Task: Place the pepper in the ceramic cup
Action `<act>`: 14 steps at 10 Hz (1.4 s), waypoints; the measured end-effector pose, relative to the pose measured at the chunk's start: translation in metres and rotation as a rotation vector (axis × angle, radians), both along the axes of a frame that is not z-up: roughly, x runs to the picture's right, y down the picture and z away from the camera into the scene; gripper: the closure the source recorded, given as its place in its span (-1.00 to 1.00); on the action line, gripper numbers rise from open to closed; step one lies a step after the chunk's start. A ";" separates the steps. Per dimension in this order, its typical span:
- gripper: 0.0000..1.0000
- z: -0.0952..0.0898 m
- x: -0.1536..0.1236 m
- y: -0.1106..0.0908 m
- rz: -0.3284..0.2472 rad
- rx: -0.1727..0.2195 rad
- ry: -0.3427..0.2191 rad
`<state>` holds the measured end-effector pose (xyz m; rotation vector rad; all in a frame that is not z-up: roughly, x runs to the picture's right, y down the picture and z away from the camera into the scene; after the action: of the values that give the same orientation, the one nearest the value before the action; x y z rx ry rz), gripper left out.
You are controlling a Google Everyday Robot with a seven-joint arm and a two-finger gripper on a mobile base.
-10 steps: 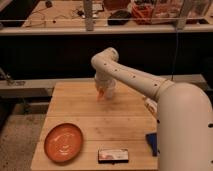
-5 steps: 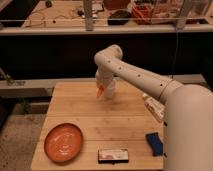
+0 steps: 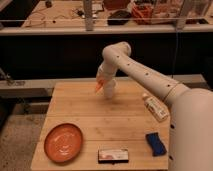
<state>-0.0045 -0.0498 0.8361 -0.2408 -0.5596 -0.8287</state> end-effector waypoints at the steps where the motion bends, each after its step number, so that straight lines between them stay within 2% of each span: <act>1: 0.93 0.001 0.002 -0.003 0.044 -0.007 -0.038; 4: 0.93 0.000 0.009 -0.012 0.236 -0.029 -0.153; 7: 0.93 -0.013 0.020 -0.020 0.406 -0.047 -0.227; 9: 0.93 -0.021 0.024 -0.022 0.454 -0.057 -0.251; 11: 0.93 -0.028 0.033 -0.022 0.561 -0.093 -0.329; 14: 0.93 -0.049 0.033 -0.029 0.649 -0.127 -0.443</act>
<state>0.0284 -0.0784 0.7876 0.0205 -1.0387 -0.2067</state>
